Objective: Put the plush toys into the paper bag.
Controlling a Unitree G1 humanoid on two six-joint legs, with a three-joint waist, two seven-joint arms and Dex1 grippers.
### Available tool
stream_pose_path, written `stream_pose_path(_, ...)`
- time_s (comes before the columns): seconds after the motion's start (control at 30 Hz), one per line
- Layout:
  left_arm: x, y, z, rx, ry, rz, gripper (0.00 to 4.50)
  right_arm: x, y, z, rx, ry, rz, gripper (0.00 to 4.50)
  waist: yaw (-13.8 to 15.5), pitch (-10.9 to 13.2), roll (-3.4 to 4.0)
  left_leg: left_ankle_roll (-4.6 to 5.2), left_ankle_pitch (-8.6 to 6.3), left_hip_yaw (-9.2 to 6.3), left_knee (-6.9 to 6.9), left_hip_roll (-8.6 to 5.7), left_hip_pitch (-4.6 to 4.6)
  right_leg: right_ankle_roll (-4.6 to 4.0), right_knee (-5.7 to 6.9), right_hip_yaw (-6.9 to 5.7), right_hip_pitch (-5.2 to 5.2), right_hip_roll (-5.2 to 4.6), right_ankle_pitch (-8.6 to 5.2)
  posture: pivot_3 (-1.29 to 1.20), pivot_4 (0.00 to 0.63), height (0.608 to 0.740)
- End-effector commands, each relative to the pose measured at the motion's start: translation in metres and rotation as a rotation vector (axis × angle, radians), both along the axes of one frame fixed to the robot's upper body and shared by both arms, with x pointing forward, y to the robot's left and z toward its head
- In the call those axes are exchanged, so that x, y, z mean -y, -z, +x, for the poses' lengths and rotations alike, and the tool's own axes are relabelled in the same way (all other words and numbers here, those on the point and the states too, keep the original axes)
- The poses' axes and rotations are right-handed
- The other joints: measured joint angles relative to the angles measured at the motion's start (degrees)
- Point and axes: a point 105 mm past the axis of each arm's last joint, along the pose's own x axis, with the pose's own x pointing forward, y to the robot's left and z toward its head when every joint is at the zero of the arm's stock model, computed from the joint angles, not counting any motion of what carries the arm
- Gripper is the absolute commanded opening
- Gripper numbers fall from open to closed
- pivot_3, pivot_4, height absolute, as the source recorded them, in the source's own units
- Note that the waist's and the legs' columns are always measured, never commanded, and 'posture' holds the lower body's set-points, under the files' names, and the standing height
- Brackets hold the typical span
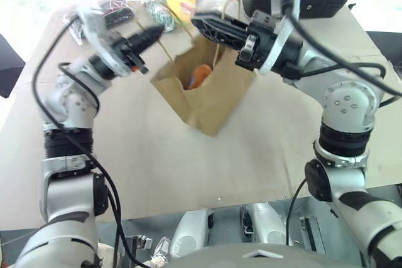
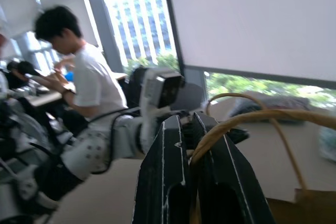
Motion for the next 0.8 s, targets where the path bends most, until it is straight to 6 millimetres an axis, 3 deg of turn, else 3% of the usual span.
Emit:
stream_pose_path(0.03,-0.011,0.002,0.000,0.021,-0.044,0.049,0.74,0.009,0.001,-0.005,0.043,0.019,-0.038,1.34,-0.3,0.0,0.00,0.00,0.00,0.02,0.00,0.00,-0.07,0.00,0.02,0.04,-0.08,0.00,0.00,0.00,0.150,0.740)
stream_pose_path(0.13,-0.021,-0.012,-0.009,0.034,-0.042,-0.009,1.94,0.026,0.006,-0.021,0.039,-0.028,-0.102,2.73,-0.1,0.0,-0.01,0.00,0.00,0.00,0.01,0.03,-0.15,0.00,0.08,0.02,-0.19,0.00,0.00,0.00,0.150,0.740)
stream_pose_path(0.2,-0.029,-0.015,-0.023,0.016,-0.016,-0.044,2.84,0.042,0.007,-0.030,0.039,-0.037,-0.136,2.75,-0.1,0.0,-0.03,0.01,0.00,-0.02,0.00,0.04,-0.17,0.00,-0.01,0.02,-0.18,0.00,0.00,0.00,0.150,0.740)
stream_pose_path(0.3,-0.034,-0.004,-0.048,-0.039,0.033,-0.048,4.24,0.062,0.005,-0.041,0.031,-0.035,-0.161,2.75,-0.1,0.0,0.00,0.02,-0.01,0.00,-0.03,0.04,-0.17,0.00,-0.05,0.06,-0.14,-0.04,0.00,0.00,0.150,0.740)
stream_pose_path(0.33,-0.035,0.001,-0.055,-0.060,0.041,-0.048,4.41,0.066,0.005,-0.045,0.028,-0.035,-0.166,2.75,0.0,0.0,0.02,0.02,-0.01,0.00,-0.03,0.05,-0.16,0.00,-0.05,0.06,-0.15,-0.04,0.00,0.00,0.150,0.740)
stream_pose_path(0.53,-0.011,0.025,-0.079,-0.125,0.109,-0.050,4.41,0.074,0.005,-0.049,-0.012,-0.004,-0.154,2.75,1.1,0.0,0.01,0.03,-0.01,-0.03,0.08,0.08,-0.12,-0.01,-0.03,0.03,0.00,-0.04,0.00,0.00,0.150,0.740)
stream_pose_path(0.67,0.015,0.032,-0.080,-0.122,0.150,-0.056,4.41,0.072,0.017,-0.034,-0.057,0.071,-0.189,2.75,2.0,0.0,-0.01,0.05,-0.02,0.00,0.15,0.06,-0.07,0.00,-0.02,0.02,0.09,-0.07,0.00,0.00,0.150,0.740)
stream_pose_path(0.8,0.029,0.033,-0.079,-0.117,0.180,-0.054,4.41,0.078,0.030,-0.034,-0.098,0.100,-0.204,2.75,1.9,0.0,-0.03,0.06,-0.02,0.01,0.15,0.05,-0.08,0.00,-0.02,0.01,0.09,-0.07,0.00,0.00,0.150,0.740)
